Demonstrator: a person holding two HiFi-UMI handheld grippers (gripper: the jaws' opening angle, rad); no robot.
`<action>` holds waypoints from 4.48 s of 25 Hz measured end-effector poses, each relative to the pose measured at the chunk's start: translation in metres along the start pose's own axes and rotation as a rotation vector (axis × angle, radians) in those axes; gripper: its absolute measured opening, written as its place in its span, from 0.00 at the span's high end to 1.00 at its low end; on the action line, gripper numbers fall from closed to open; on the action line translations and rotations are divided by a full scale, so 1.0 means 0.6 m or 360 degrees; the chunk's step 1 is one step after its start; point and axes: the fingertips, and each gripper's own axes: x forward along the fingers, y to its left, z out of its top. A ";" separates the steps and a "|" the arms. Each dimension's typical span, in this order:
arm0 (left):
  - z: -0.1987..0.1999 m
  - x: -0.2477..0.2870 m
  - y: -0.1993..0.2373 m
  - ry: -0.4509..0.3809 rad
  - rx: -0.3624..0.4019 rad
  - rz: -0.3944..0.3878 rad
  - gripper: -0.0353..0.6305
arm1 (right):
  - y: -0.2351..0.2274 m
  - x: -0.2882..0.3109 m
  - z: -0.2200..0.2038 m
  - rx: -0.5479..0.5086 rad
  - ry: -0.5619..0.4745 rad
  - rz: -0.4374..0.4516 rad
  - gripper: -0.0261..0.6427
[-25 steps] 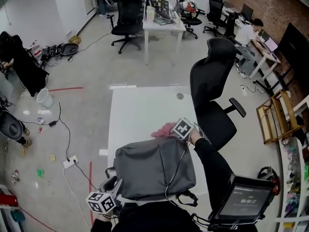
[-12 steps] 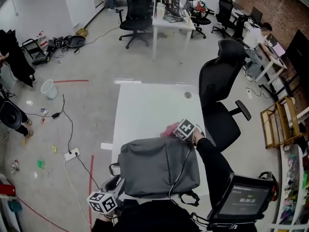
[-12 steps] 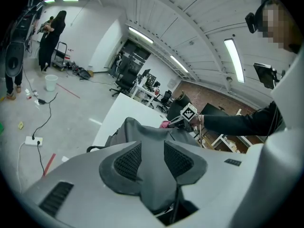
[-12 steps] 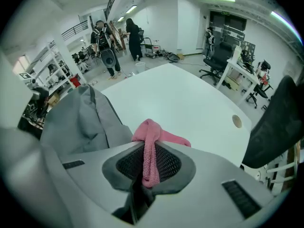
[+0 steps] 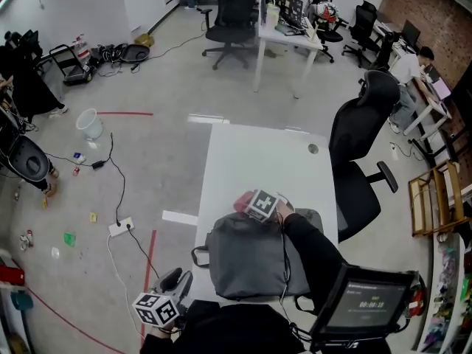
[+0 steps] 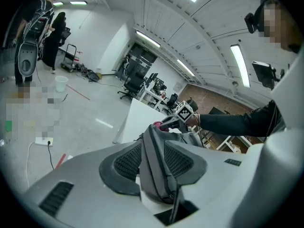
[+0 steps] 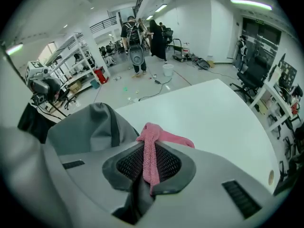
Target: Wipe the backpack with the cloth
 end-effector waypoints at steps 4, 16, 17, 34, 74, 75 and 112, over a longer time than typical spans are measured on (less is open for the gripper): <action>0.019 -0.019 0.042 -0.0001 0.0009 0.0017 0.71 | 0.057 0.038 0.088 -0.0074 -0.0102 0.0105 0.88; 0.026 0.031 -0.015 0.0086 0.0128 -0.0132 0.71 | -0.012 -0.065 -0.020 0.0209 -0.0178 -0.0139 0.88; 0.024 0.041 -0.035 0.0097 0.0146 -0.0160 0.71 | -0.029 -0.092 -0.047 0.0269 -0.0211 -0.0185 0.88; -0.057 0.165 -0.282 0.0177 0.0339 -0.0344 0.71 | -0.055 -0.347 -0.425 0.1003 -0.0729 -0.0312 0.88; -0.112 0.172 -0.310 0.0248 0.0315 -0.0124 0.71 | -0.051 -0.273 -0.524 0.1015 -0.0825 0.0041 0.88; -0.112 0.164 -0.305 0.0234 0.0298 -0.0099 0.71 | -0.075 -0.272 -0.514 0.1053 -0.0857 0.0011 0.88; -0.141 0.238 -0.411 0.0448 0.0403 -0.0579 0.71 | 0.347 -0.249 -0.700 0.1681 -0.0539 0.0300 0.88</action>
